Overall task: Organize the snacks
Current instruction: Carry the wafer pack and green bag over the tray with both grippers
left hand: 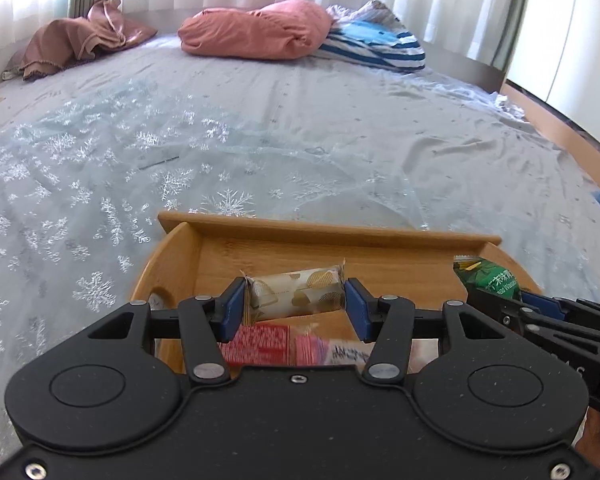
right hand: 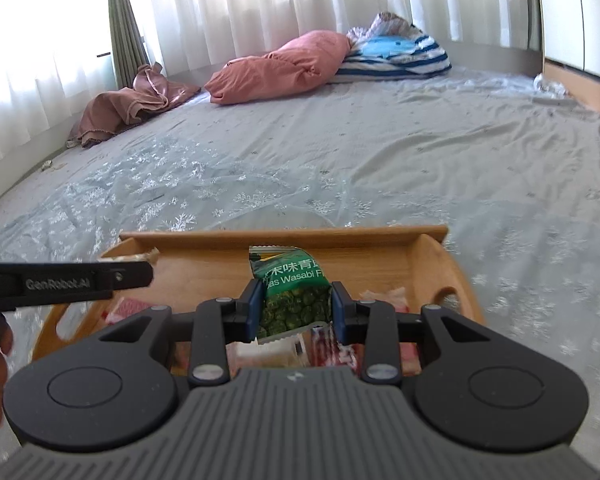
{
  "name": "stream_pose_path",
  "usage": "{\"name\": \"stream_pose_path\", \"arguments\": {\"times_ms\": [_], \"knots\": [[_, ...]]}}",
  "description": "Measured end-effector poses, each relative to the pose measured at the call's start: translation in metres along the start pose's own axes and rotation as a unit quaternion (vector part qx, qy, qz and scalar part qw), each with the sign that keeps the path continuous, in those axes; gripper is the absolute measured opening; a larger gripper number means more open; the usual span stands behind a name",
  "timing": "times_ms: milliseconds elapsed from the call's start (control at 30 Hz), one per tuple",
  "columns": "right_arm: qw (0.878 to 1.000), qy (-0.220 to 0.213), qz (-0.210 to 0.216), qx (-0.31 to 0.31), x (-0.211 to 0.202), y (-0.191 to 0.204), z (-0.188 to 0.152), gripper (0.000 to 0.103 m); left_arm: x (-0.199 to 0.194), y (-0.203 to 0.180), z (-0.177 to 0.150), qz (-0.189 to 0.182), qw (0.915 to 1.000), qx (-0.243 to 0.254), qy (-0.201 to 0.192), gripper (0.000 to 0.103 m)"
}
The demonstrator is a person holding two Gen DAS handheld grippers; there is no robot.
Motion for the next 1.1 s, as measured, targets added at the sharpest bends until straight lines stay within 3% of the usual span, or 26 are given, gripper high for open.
{"name": "stream_pose_path", "arguments": {"times_ms": [433,1100], "knots": [[0.999,0.032,-0.017,0.003,0.05,0.004,0.001,0.039,0.049,0.005,-0.009,0.014,0.9992,0.007,0.036,0.05],[0.999,0.047,-0.024,-0.006,0.067,0.002,-0.01,0.04,0.056,-0.001,-0.015,0.025,0.9986,0.026,0.039,0.051]]}}
Point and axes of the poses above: each gripper's, at about its wrist camera, not at the fingertips, and x roughly the way its jaws point, y to its left, z to its top, the point moved 10 cm from there along x, roughly the way its jaws point, and after that the axes turned 9 degrees about x, right-handed, at the moved point
